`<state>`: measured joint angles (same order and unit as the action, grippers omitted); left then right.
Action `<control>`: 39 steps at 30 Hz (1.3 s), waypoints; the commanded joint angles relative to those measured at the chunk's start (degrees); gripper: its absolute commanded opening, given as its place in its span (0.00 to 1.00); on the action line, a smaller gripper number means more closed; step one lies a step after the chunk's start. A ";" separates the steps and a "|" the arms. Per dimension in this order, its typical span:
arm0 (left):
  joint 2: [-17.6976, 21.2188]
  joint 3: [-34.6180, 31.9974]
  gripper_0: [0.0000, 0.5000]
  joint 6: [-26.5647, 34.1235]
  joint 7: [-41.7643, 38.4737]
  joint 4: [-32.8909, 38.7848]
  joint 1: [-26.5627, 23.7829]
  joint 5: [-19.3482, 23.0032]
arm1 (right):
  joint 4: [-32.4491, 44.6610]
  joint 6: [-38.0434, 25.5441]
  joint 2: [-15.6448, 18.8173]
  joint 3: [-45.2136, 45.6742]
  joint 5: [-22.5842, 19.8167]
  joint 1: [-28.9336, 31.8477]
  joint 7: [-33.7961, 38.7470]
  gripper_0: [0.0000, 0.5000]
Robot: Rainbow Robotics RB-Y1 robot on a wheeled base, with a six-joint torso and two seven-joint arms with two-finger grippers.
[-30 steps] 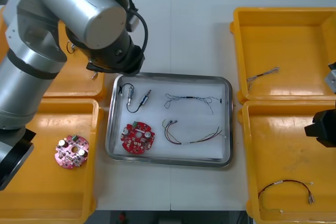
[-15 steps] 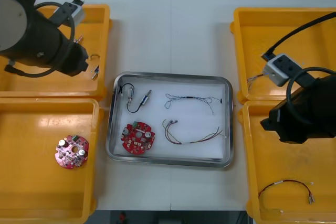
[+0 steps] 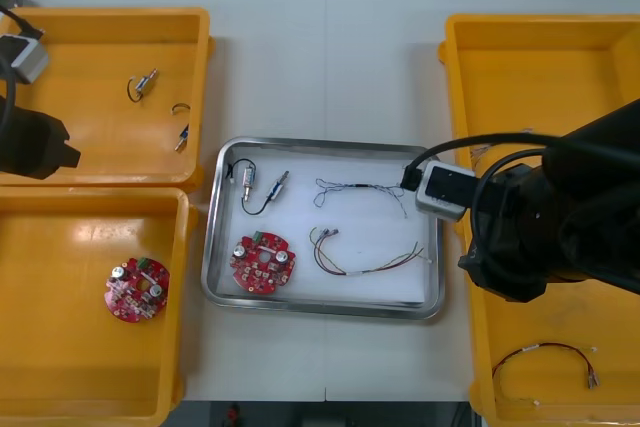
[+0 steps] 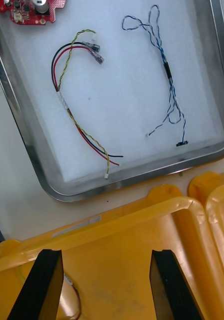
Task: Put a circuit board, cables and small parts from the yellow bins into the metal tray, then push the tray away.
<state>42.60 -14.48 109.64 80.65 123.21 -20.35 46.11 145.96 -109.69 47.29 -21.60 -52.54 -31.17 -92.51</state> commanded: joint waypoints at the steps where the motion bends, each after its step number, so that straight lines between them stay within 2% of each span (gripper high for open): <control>1: 2.58 -4.33 0.99 0.36 1.79 1.86 3.92 1.00 | -0.59 0.70 -1.59 -8.02 2.97 -6.71 -2.24 1.00; 9: 2.75 -7.40 1.00 0.36 1.52 1.86 8.84 1.35 | -7.45 5.10 -8.45 -16.46 4.29 -10.75 -3.30 1.00; 19: 3.02 -10.30 0.99 0.36 1.35 2.21 13.58 1.88 | -11.76 7.56 -13.46 -27.71 10.70 -12.60 -4.61 1.00; 24: 3.02 -10.57 1.00 0.36 1.00 2.13 14.02 1.79 | -14.39 10.20 -15.92 -33.77 16.15 -12.60 -4.96 1.00; 39: 2.93 -10.57 1.00 0.36 0.91 2.13 14.02 1.79 | -23.88 12.75 -23.04 -44.40 25.73 -12.51 -4.79 1.00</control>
<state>42.92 -23.29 109.64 80.65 123.64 -7.38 47.44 122.65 -97.56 27.05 -63.46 -28.53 -42.16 -96.20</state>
